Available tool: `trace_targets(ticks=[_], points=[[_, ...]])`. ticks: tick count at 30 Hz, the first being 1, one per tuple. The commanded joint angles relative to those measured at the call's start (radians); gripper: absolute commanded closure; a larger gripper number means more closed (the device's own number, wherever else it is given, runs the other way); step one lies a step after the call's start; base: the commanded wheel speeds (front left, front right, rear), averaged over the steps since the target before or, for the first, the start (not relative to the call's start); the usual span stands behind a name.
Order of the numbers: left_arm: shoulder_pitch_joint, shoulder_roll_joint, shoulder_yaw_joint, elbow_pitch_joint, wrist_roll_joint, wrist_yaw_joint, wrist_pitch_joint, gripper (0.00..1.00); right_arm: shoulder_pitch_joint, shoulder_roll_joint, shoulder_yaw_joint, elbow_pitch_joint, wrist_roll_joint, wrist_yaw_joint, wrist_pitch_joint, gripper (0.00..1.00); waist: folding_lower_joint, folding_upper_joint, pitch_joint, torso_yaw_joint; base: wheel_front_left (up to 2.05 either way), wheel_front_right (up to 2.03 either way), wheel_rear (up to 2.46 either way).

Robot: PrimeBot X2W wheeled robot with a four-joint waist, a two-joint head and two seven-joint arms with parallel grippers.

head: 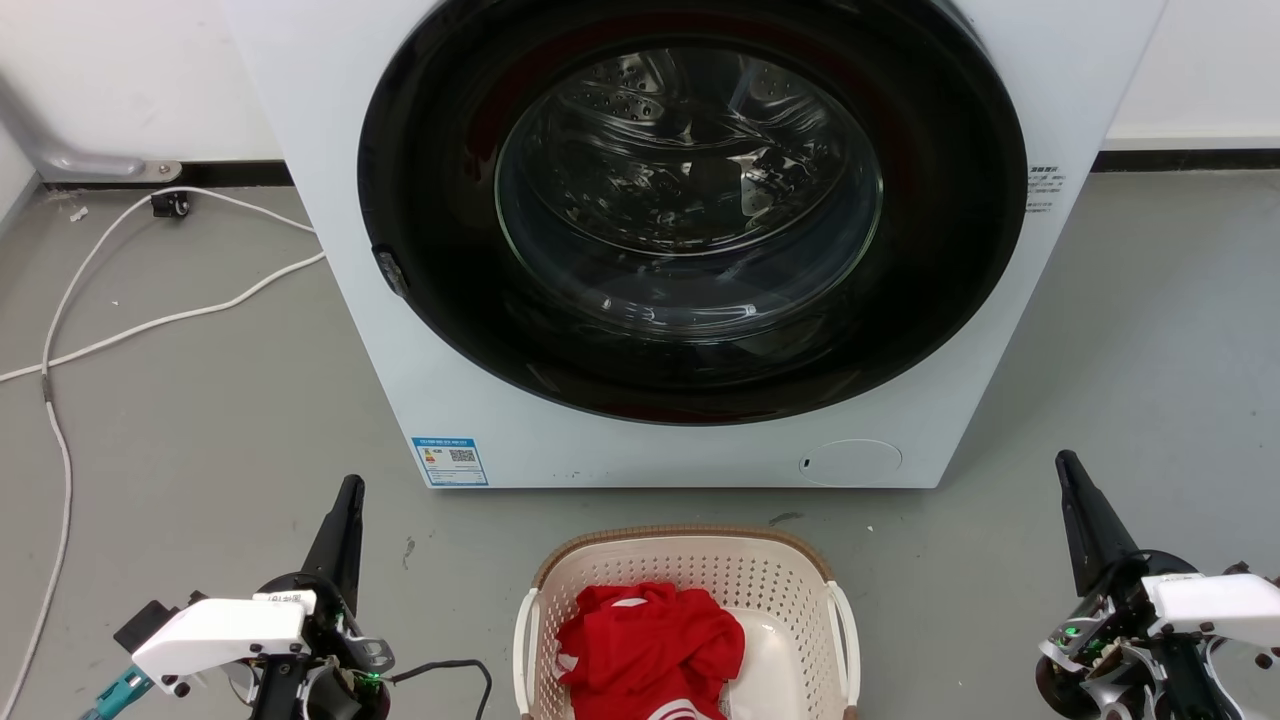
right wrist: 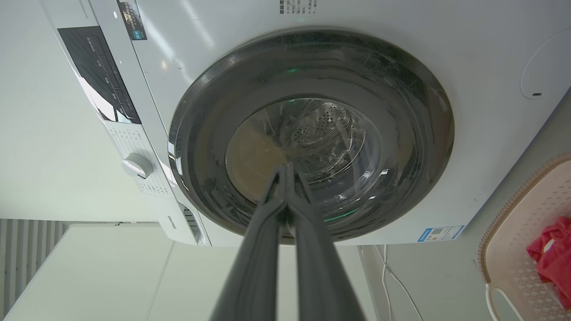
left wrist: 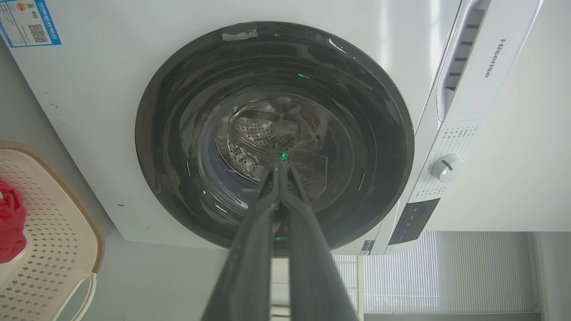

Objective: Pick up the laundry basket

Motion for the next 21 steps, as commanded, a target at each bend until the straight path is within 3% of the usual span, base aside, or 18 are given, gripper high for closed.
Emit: trace_targets(ticks=[1, 12, 13, 21], points=[[-0.007, -0.001, 0.002, 0.0, 0.0, -0.004, 0.002, 1.0, -0.012, 0.002, -0.001, 0.001, -0.004, 0.0, 0.001, 1.0, 0.0, 0.0, 0.0, 0.0, 0.0, 0.0, 0.0], [-0.007, -0.001, 0.002, 0.0, 0.0, -0.004, 0.002, 1.0, -0.012, 0.003, -0.002, 0.001, -0.004, 0.0, 0.002, 1.0, 0.0, 0.0, 0.0, 0.0, 0.0, 0.0, 0.0], [0.002, 0.0, 0.0, 0.003, 0.0, 0.0, -0.001, 0.0, 0.002, 0.0, 0.0, 0.002, 0.0, 0.0, 0.0, 0.0, 0.0, 0.0, 0.0, 0.0, 0.0, 0.0, 0.0], [0.033, -0.003, -0.007, 0.001, 0.012, 0.001, -0.03, 0.0, 0.029, 0.003, 0.027, 0.007, -0.021, 0.0, -0.029, 0.0, 0.0, 0.0, 0.0, 0.0, 0.0, 0.0, 0.0]])
